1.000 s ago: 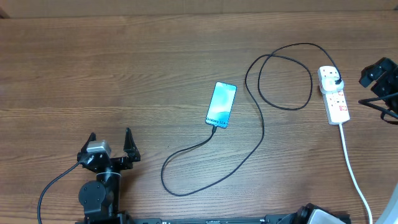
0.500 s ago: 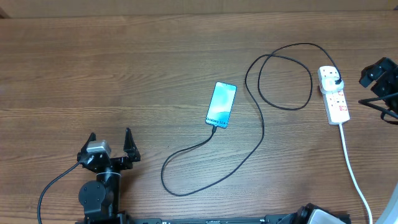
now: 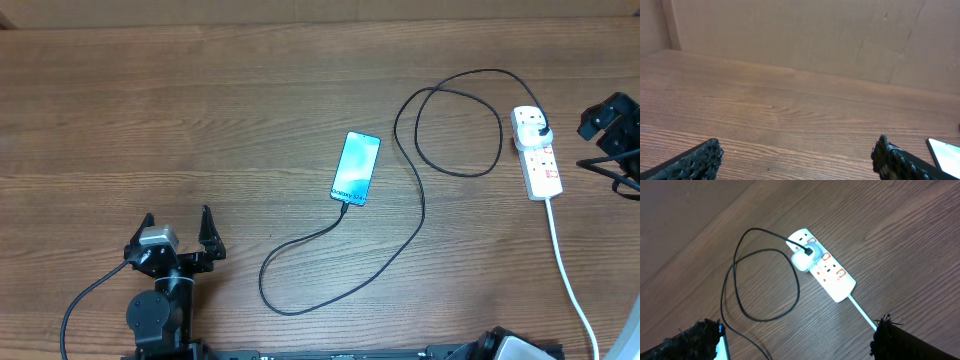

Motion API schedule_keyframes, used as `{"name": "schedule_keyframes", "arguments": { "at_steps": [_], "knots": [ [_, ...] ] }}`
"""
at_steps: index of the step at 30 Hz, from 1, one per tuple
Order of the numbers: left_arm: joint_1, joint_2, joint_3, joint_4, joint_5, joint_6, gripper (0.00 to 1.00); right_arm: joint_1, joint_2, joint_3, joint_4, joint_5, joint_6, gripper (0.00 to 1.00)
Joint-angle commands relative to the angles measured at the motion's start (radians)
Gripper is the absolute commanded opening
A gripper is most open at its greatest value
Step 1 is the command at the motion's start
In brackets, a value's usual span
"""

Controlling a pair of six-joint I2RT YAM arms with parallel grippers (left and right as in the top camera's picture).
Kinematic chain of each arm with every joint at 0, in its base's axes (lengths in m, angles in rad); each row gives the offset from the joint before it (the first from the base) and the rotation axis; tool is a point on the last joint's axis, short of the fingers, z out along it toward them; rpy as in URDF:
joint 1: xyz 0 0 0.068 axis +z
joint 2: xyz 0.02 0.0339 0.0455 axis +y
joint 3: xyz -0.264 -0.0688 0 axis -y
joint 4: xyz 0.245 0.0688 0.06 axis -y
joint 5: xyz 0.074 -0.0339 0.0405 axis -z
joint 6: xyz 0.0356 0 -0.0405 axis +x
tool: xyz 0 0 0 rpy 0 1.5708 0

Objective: Plug charger to phone and switch on socket

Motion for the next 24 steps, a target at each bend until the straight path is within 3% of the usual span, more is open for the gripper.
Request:
{"name": "schedule_keyframes", "arguments": {
  "at_steps": [1, 12, 17, 24],
  "knots": [
    [0.006, -0.012, -0.003, -0.003, -0.011, 0.022, 0.99, 0.003, -0.001, 0.007, 0.002, 0.002, 0.007, 1.00],
    [0.006, -0.012, -0.003, -0.003, -0.010, 0.022, 0.99, 0.010, -0.017, -0.002, 0.050, -0.007, 0.007, 1.00],
    [0.006, -0.012, -0.003, -0.003, -0.010, 0.021, 1.00, 0.070, -0.096, -0.100, 0.289, -0.133, 0.007, 1.00],
    [0.006, -0.012, -0.003, -0.003, -0.011, 0.021, 0.99, 0.207, -0.271, -0.357, 0.634, -0.140, 0.007, 1.00]
  ]
}}
